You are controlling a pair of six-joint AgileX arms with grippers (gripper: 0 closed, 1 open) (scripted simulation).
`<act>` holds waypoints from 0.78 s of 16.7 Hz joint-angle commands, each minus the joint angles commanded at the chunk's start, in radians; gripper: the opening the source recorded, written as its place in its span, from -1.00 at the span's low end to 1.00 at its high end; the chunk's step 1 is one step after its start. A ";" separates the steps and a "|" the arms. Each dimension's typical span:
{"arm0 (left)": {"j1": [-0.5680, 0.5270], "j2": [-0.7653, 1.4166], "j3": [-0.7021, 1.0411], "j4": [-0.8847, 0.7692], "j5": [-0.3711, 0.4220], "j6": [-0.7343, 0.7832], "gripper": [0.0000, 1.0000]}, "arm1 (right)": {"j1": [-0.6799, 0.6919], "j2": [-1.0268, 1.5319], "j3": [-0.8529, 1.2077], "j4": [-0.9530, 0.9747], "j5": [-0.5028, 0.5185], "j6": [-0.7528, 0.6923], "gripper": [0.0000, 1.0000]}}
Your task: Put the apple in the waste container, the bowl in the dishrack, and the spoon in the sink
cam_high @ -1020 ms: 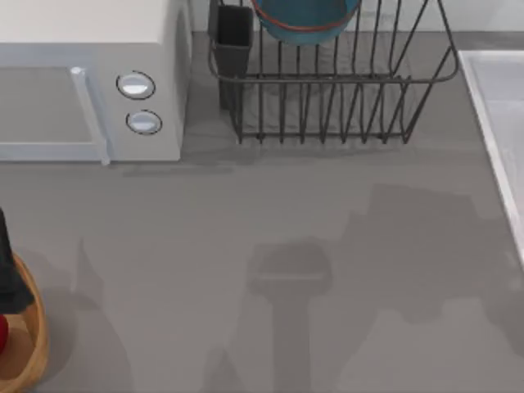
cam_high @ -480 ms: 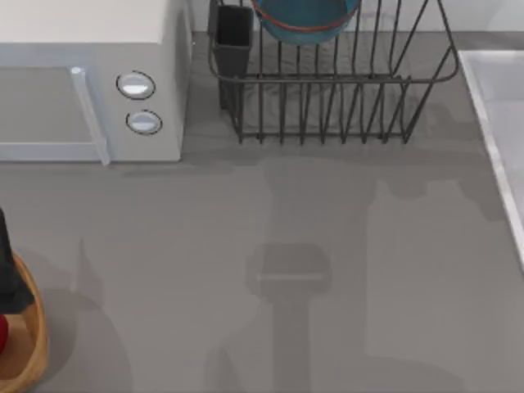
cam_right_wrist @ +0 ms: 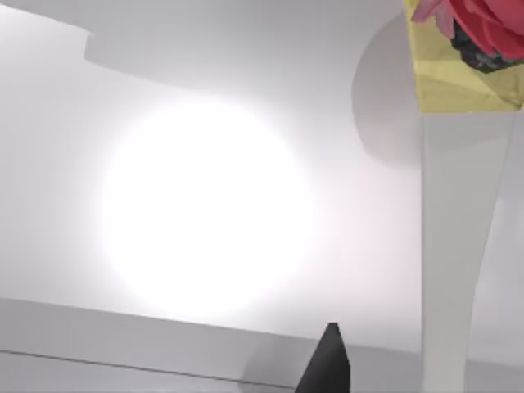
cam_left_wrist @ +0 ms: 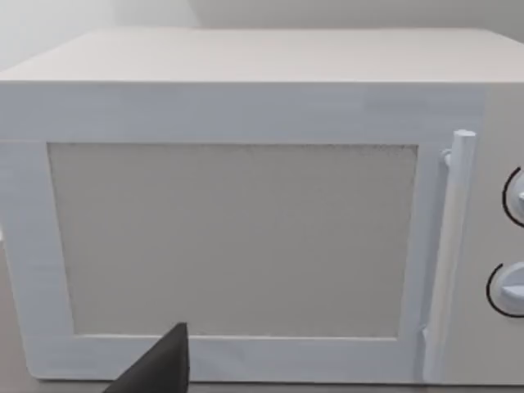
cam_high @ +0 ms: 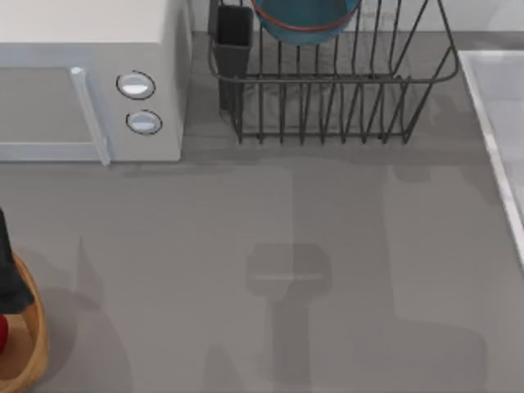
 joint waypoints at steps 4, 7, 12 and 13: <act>0.000 0.000 0.000 0.000 0.000 0.000 1.00 | -0.005 -0.001 -0.005 0.004 0.000 0.000 -1.00; 0.000 0.000 0.000 0.000 0.000 0.000 1.00 | 0.000 -0.029 -0.078 0.063 -0.002 -0.001 -1.00; 0.000 0.000 0.000 0.000 0.000 0.000 1.00 | 0.002 -0.091 -0.331 0.224 -0.003 0.000 -1.00; 0.000 0.000 0.000 0.000 0.000 0.000 1.00 | 0.001 -0.102 -0.367 0.252 -0.003 0.000 -1.00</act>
